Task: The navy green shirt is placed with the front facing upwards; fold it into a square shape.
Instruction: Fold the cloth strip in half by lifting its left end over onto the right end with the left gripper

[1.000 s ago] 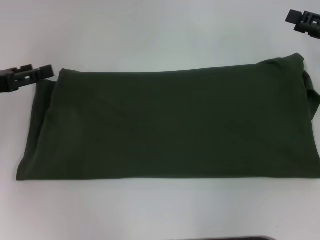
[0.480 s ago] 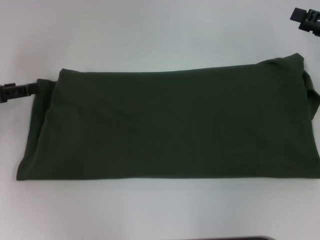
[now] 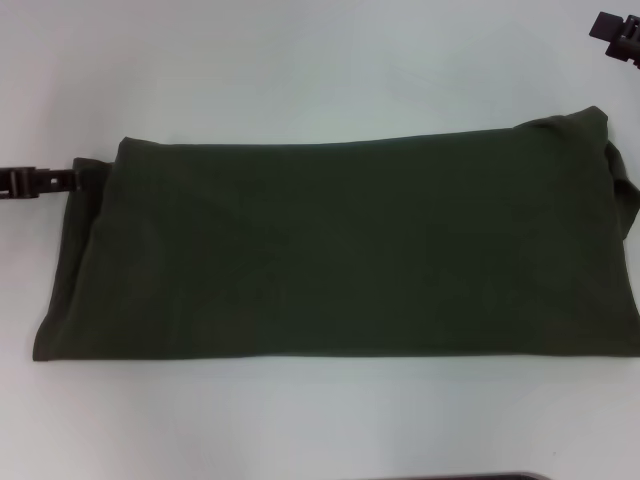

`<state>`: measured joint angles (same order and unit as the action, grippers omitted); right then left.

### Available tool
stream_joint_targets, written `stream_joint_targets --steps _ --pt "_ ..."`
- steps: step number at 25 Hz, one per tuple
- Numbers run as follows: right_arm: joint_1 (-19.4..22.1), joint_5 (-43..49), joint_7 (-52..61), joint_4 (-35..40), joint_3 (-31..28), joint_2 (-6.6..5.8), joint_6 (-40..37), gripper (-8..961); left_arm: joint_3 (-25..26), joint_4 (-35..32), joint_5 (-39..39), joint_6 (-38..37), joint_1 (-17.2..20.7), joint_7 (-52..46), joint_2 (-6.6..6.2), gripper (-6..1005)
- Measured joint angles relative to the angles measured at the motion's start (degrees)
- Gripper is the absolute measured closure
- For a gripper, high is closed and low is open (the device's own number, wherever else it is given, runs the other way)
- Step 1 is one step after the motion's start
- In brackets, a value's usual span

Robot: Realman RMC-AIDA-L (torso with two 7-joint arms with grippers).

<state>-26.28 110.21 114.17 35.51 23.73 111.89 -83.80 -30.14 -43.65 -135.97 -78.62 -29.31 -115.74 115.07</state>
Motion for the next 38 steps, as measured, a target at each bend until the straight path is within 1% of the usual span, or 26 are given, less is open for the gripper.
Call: stream_joint_targets --steps 7,16,20,30,36,38 --pt "0.27 0.01 0.06 0.0 -0.03 0.02 -0.69 196 -1.15 1.9 -3.33 3.65 -2.69 -0.85 0.3 114" --pt "0.57 0.0 0.37 0.01 -0.79 0.07 -1.11 197 -1.97 4.17 -3.6 4.93 -4.28 -0.94 -0.32 114" --pt "0.65 0.0 0.6 0.01 -1.03 0.08 -1.17 196 -2.83 5.28 -3.6 4.74 -4.87 -0.98 -0.67 114" --pt "0.62 0.0 0.62 0.0 -1.41 0.08 -1.36 196 -3.01 5.16 -3.6 4.2 -5.0 -1.06 -0.73 113" --pt "0.62 -0.01 0.62 0.0 -1.41 0.08 -1.36 196 -3.0 4.64 -3.6 1.84 -5.03 -0.97 -1.29 114" --pt "0.62 -0.03 0.72 0.0 -1.41 0.08 -1.36 196 -2.84 4.37 -3.59 0.17 -5.04 -1.02 -1.71 113"
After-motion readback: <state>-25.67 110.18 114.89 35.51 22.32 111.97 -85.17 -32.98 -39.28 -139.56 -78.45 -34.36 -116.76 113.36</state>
